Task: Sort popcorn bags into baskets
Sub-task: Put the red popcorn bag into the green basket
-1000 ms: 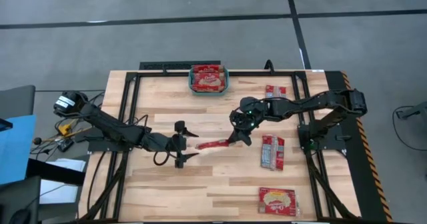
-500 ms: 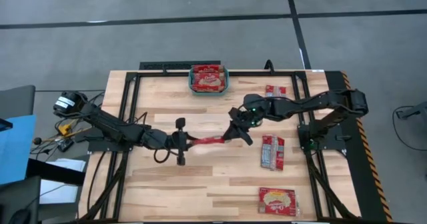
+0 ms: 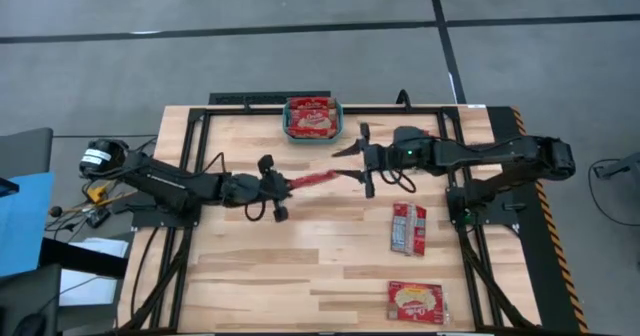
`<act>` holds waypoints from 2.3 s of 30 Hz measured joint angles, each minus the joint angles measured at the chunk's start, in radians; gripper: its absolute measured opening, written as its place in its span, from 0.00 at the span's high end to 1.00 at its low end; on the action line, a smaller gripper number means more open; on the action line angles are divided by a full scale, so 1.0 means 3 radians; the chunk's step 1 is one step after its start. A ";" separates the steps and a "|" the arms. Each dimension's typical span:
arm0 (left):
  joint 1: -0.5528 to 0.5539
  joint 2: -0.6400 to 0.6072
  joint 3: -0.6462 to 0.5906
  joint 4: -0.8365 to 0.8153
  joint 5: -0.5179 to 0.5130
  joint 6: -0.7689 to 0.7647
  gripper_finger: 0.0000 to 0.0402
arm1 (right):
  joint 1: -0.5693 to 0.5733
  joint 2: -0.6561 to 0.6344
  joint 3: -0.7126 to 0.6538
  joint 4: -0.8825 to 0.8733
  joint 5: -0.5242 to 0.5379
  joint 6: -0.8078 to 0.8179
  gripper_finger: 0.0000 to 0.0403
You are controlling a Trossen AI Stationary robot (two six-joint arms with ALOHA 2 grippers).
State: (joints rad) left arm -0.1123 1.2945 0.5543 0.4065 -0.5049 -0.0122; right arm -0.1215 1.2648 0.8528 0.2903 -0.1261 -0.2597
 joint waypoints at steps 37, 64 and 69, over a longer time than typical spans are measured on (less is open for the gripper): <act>0.0418 -0.0001 -0.0171 0.0501 0.0900 0.0370 0.99 | -0.0104 0.0983 0.0229 -0.0012 -0.0124 0.0220 0.64; 0.0642 -0.0167 -0.0108 -0.0345 -0.0562 -0.0030 0.56 | -0.1272 0.1727 0.1303 -0.0749 -0.1399 0.0081 0.95; 0.0638 -0.0167 -0.0108 -0.0578 -0.0574 -0.0164 0.56 | -0.1174 0.1966 0.1404 -0.0752 -0.1019 -0.0072 0.95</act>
State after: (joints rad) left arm 0.0792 1.2446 0.5220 0.2329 -0.6770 -0.0613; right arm -0.4736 1.8544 1.2738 0.0646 -0.4316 -0.2812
